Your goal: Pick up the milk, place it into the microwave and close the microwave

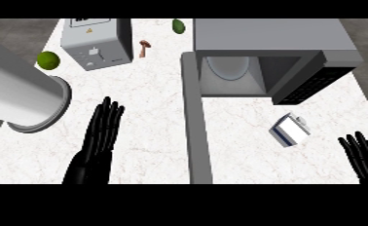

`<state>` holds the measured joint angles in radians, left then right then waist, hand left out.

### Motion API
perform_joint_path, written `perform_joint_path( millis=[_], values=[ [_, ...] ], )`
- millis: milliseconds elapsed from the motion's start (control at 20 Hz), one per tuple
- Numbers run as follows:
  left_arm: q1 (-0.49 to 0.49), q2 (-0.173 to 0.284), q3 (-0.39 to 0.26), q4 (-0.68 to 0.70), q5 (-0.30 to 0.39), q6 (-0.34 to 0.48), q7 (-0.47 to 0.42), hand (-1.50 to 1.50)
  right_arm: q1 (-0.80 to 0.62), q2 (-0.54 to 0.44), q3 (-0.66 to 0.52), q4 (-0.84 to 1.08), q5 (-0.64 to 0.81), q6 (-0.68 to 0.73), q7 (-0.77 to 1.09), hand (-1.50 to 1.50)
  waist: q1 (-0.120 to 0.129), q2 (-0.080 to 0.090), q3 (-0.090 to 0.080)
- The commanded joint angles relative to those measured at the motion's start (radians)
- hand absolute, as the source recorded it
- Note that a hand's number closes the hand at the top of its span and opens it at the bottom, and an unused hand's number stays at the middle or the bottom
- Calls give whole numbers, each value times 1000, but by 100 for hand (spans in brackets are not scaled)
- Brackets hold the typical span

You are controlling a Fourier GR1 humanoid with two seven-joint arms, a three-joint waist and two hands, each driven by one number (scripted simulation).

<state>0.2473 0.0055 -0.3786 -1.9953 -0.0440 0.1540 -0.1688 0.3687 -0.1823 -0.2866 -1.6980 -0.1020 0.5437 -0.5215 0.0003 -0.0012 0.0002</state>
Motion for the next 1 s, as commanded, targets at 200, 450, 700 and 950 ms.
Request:
perform_joint_path(
  millis=[200, 450, 700, 950],
  values=[
    [27, -5, -92, 92, 2, 48, -99, -150, -112, -9, -39, 265, 72, -22, -150, -150, 0, 1, 0],
    [66, 18, -119, -40, -9, 43, -13, -150, -235, -35, -39, 434, 132, -95, -199, -150, 4, 1, 0],
    [53, 55, -47, 19, 66, -11, -55, -150, -350, -15, -2, 632, 228, -209, -306, -150, 5, 2, 0],
    [78, 73, -9, -20, 126, -32, -49, -150, -512, -86, -34, 907, 251, -253, -396, -150, 10, 3, 1]
  ],
)
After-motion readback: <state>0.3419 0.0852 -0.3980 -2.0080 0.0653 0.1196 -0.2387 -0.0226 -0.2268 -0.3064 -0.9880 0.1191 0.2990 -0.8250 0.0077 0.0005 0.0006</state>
